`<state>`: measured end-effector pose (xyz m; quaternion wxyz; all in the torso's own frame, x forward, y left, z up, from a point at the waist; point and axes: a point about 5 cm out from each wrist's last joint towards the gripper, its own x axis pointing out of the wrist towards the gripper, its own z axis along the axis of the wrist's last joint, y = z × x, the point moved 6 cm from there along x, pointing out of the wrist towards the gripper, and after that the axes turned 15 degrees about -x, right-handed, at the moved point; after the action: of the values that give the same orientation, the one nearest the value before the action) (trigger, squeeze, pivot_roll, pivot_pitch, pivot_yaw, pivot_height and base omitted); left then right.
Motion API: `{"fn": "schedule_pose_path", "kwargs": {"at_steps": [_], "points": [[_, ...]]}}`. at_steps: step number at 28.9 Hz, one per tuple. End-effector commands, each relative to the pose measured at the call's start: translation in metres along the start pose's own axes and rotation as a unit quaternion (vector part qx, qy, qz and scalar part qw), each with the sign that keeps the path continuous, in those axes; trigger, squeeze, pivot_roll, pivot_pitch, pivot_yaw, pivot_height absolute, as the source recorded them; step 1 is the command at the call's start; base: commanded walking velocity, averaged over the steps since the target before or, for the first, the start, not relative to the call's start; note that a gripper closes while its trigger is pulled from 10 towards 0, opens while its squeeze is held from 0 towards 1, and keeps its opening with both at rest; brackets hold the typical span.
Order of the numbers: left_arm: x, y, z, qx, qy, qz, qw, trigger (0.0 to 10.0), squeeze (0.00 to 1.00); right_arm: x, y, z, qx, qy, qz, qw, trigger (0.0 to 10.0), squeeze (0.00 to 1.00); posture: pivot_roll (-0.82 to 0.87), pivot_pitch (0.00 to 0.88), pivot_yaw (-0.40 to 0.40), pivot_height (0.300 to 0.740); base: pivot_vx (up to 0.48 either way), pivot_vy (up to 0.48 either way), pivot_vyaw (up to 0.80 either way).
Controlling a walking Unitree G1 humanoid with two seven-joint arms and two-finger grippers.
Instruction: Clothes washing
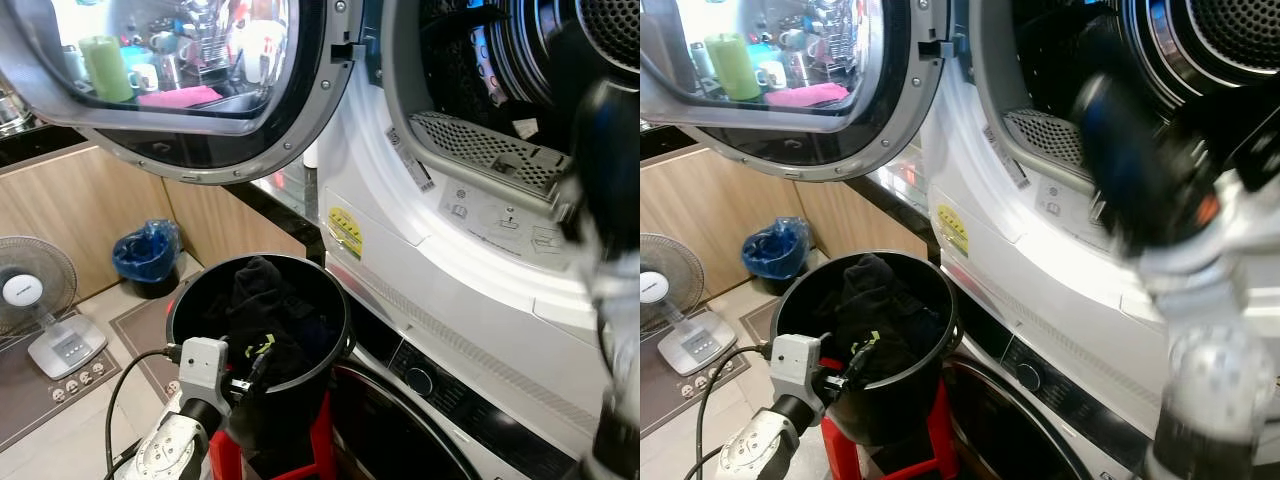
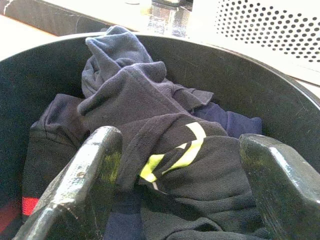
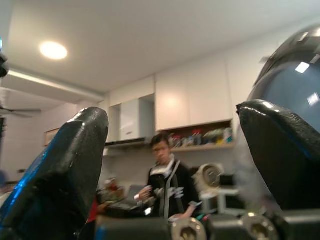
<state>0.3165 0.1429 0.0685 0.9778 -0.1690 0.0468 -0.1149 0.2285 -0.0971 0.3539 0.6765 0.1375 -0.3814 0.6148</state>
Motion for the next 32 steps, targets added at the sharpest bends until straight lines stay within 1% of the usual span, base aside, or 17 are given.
{"fn": "schedule_pose_path", "kwargs": {"at_steps": [1,6,8,10,13,15,17,18,19,20,22,23,25,26,28,29,32], "points": [[-0.001,0.003,-0.008,-0.005,0.018,0.004,1.0,10.0,0.0,0.001,0.029,-0.023,0.048,0.037,0.032,0.998,10.0,0.0,0.06,0.062,-0.013,0.74,0.0,0.0,0.0],[-0.001,0.003,-0.009,-0.005,0.018,0.003,1.0,10.0,0.0,-0.025,0.051,-0.073,0.135,0.119,0.005,0.984,10.0,0.0,0.05,0.062,-0.015,0.74,0.0,0.0,0.0],[0.0,0.003,-0.009,-0.005,0.017,0.004,1.0,10.0,0.0,-0.063,0.064,-0.122,0.194,0.204,-0.049,0.958,10.0,0.0,0.06,0.063,-0.018,0.74,0.0,0.0,0.0],[0.0,0.003,-0.009,-0.005,0.017,0.004,1.0,10.0,0.0,-0.084,0.067,-0.145,0.207,0.243,-0.087,0.944,10.0,0.0,0.06,0.063,-0.018,0.74,0.0,0.0,0.0],[0.0,0.003,-0.009,-0.005,0.017,0.005,1.0,10.0,0.0,-0.12,0.053,-0.177,0.201,0.294,-0.184,0.916,10.0,0.0,0.06,0.063,-0.016,0.74,0.0,0.0,0.0],[-0.001,0.003,-0.009,-0.004,0.017,0.005,1.0,10.0,0.0,-0.195,0.027,-0.218,0.175,0.377,-0.356,0.837,10.0,0.0,0.07,0.062,-0.014,0.74,0.0,0.0,0.0],[-0.001,0.004,-0.009,-0.003,0.017,0.004,1.0,10.0,0.0,-0.222,0.023,-0.228,0.167,0.403,-0.41,0.801,10.0,0.0,0.07,0.062,-0.013,0.74,0.0,0.0,0.0],[-0.001,0.004,-0.009,-0.002,0.018,0.004,1.0,10.0,0.0,-0.253,0.024,-0.237,0.148,0.441,-0.453,0.761,10.0,0.0,0.07,0.062,-0.013,0.74,0.0,0.0,0.0],[-0.001,0.004,-0.009,0.0,0.018,0.004,1.0,10.0,0.0,-0.288,0.025,-0.242,0.123,0.484,-0.507,0.702,10.0,0.0,0.07,0.063,-0.011,0.74,0.0,0.0,0.0],[-0.001,0.005,-0.009,0.0,0.018,0.004,1.0,10.0,0.0,-0.295,0.025,-0.243,0.117,0.493,-0.519,0.689,10.0,0.0,0.07,0.063,-0.011,0.74,0.0,0.0,0.0],[-0.002,0.004,-0.01,0.003,0.021,0.004,1.0,10.0,0.0,-0.332,0.031,-0.241,0.086,0.539,-0.572,0.613,10.0,0.0,0.07,0.063,-0.01,0.74,0.0,0.0,0.0],[-0.002,0.004,-0.01,0.003,0.022,0.003,1.0,10.0,0.0,-0.363,0.041,-0.236,0.076,0.563,-0.618,0.544,10.0,0.0,0.07,0.062,-0.005,0.74,0.0,0.0,0.0],[-0.002,0.004,-0.01,0.002,0.022,0.003,1.0,10.0,0.0,-0.384,0.055,-0.233,0.079,0.577,-0.648,0.49,10.0,0.0,0.07,0.057,0.002,0.74,0.0,0.0,0.0],[-0.002,0.004,-0.01,0.002,0.022,0.003,1.0,10.0,0.0,-0.384,0.055,-0.233,0.079,0.577,-0.648,0.49,10.0,0.0,0.07,0.057,0.002,0.74,0.0,0.0,0.0],[-0.002,0.003,-0.01,0.002,0.022,0.001,1.0,10.0,0.0,-0.401,0.074,-0.232,0.087,0.595,-0.669,0.437,10.0,0.0,0.07,0.053,0.006,0.74,0.0,0.0,0.0],[-0.002,0.0,-0.011,0.004,0.023,-0.004,1.0,10.0,0.0,-0.415,0.092,-0.228,0.084,0.617,-0.681,0.385,10.0,0.0,0.08,0.047,0.01,0.74,0.0,0.0,0.0],[-0.001,-0.002,-0.01,0.005,0.024,-0.007,1.0,10.0,0.0,-0.421,0.1,-0.226,0.079,0.616,-0.698,0.357,10.0,0.0,0.09,0.048,0.012,0.74,0.0,0.0,0.0]]}}
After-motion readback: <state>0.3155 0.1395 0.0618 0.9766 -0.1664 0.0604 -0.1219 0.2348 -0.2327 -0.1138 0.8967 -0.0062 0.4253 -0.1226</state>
